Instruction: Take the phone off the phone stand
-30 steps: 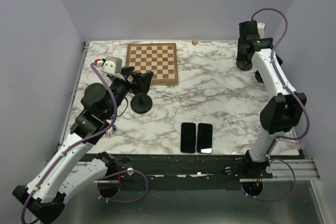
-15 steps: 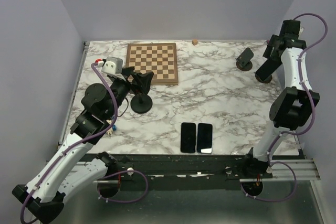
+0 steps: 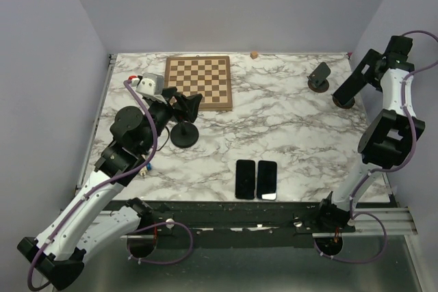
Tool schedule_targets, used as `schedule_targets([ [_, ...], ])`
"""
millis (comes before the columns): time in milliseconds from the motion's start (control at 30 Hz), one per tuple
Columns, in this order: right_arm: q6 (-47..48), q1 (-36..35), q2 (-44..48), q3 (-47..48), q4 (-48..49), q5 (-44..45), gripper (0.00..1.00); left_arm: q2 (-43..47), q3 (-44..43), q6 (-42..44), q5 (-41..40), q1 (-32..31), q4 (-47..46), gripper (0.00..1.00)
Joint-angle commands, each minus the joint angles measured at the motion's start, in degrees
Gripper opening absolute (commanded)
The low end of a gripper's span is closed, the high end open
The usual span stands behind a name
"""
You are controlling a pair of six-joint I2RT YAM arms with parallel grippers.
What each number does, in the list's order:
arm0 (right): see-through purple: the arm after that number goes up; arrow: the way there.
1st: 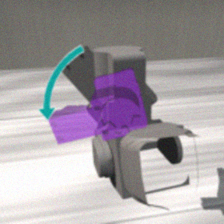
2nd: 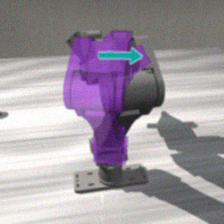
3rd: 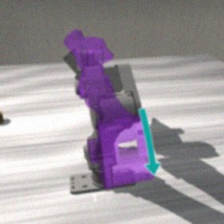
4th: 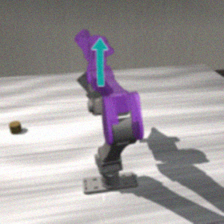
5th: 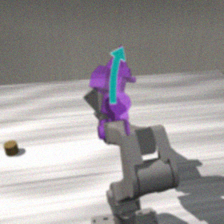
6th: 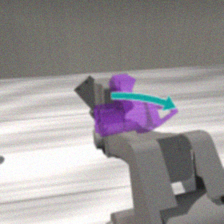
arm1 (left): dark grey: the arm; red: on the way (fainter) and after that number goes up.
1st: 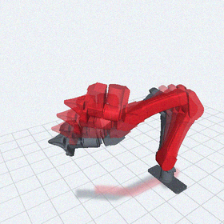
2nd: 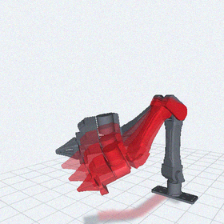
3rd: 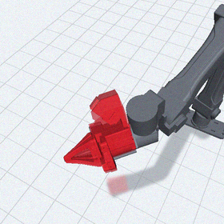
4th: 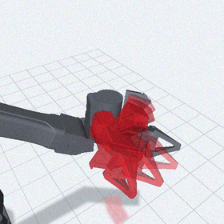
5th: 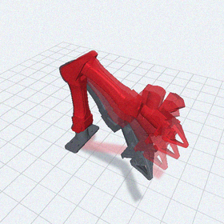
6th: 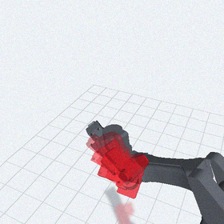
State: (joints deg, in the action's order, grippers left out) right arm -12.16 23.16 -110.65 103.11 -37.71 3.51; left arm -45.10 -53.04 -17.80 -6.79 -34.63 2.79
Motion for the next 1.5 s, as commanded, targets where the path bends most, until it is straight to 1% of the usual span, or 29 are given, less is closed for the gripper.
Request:
schedule_targets([
  [0,0.2,0.4,-1.8,-0.2,2.8,-6.7,1.00,0.0,-0.8,0.2,0.7,-0.3,0.0,0.94],
  [167,0.6,1.0,-3.8,0.4,2.8,-8.2,1.00,0.0,-0.8,0.3,0.9,-0.3,0.0,0.94],
  [300,1.5,1.3,-4.3,0.0,3.2,-8.9,0.93,-0.1,-0.8,0.3,1.0,-0.3,0.0,0.94],
  [600,2.8,1.6,-4.3,-2.8,5.8,-11.1,0.92,-0.3,-0.8,0.2,1.8,-0.2,-0.1,0.94],
  [967,3.2,2.1,-5.7,-1.9,7.7,-12.9,0.83,-0.4,-0.9,0.0,2.5,-0.3,-0.1,0.94],
  [1133,3.1,2.1,-6.3,-1.9,7.8,-13.4,0.82,-0.4,-0.9,0.0,2.7,-0.3,0.0,0.94],
  [1333,2.8,2.1,-4.4,-5.7,12.4,-14.5,0.80,-0.6,-0.9,-0.2,3.0,-0.3,0.0,0.94],
  [1467,3.1,2.1,-3.5,-7.4,14.4,-13.7,0.80,-0.5,-0.9,-0.3,3.2,-0.3,0.0,0.94],
])
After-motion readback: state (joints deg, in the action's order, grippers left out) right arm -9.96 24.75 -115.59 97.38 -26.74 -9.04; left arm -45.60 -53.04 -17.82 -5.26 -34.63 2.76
